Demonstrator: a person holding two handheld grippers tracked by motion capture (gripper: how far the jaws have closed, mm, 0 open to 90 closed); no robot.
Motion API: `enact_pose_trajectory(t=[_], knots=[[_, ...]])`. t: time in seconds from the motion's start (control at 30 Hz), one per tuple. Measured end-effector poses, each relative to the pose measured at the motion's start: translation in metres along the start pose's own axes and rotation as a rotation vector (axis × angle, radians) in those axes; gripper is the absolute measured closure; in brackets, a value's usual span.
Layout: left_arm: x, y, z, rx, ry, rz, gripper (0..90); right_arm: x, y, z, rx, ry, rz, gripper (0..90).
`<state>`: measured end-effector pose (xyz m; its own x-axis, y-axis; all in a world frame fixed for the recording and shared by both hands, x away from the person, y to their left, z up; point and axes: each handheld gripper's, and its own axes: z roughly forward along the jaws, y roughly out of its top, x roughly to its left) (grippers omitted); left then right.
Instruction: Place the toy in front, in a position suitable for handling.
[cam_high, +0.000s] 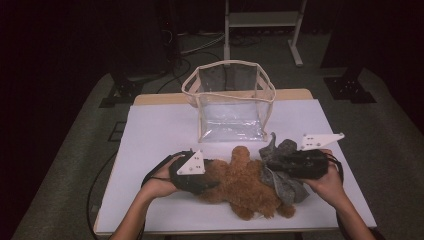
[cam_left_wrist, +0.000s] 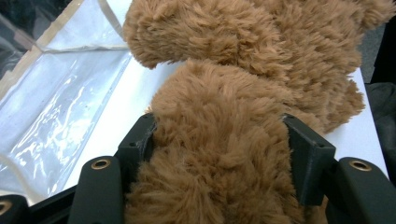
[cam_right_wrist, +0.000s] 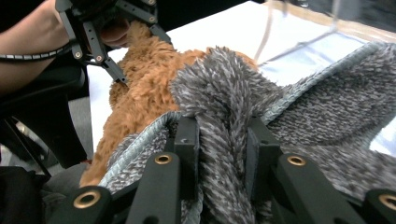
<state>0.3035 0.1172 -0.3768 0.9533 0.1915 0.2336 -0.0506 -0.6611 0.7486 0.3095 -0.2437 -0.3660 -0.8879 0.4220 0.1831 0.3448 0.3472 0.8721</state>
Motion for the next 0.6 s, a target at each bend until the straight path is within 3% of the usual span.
enact_pose_trajectory(t=[0.17, 0.4, 0.5, 0.6], knots=[[0.0, -0.004, -0.002, -0.012, -0.008, -0.016, 36.9, -0.003, -0.003, 0.01, 0.031, 0.011, 0.003, 69.9], [0.0, -0.003, -0.001, -0.015, -0.01, -0.015, 35.7, -0.012, -0.022, -0.015, 0.038, -0.045, 0.064, 69.8], [0.0, -0.002, -0.001, -0.012, -0.01, -0.011, 35.1, -0.008, -0.018, -0.017, 0.034, -0.045, 0.045, 69.8], [-0.001, -0.002, 0.0, -0.011, -0.01, -0.007, 34.7, -0.001, -0.002, -0.01, 0.03, -0.014, 0.005, 69.8]])
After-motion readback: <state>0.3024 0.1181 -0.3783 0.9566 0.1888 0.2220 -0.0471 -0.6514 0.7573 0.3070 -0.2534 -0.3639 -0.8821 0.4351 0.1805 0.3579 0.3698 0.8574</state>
